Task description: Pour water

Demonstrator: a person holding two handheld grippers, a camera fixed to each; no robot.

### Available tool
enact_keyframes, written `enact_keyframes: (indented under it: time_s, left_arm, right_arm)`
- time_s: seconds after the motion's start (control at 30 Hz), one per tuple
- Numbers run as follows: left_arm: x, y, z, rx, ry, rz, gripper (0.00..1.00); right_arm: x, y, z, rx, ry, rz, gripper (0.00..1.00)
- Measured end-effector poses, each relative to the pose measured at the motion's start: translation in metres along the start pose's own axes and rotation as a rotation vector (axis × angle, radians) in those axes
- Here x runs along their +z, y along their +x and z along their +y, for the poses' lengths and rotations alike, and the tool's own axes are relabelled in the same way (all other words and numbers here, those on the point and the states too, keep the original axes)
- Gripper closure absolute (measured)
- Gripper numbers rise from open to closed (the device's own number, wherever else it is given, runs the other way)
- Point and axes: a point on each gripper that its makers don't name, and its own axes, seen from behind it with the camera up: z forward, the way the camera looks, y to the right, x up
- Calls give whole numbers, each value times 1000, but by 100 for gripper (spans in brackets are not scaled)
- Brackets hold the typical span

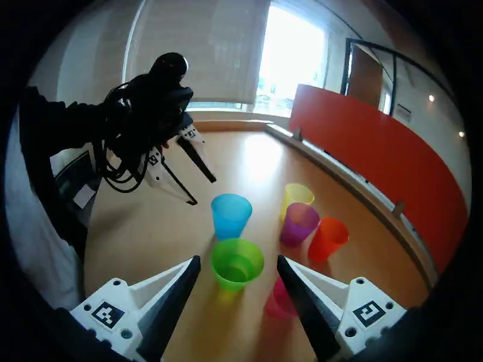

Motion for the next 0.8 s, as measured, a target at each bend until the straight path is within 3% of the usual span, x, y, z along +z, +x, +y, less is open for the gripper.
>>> enact_keyframes:
  time_s: [0.47,0.8]
  left_arm:
    - [-28,5,-19,-134,113,101,15]
    - [-52,23,-38,-233,235,219,15]
  right_arm:
    - [-25,3,21,125,-123,74,2]
    - [-52,13,53,199,-278,147,2]
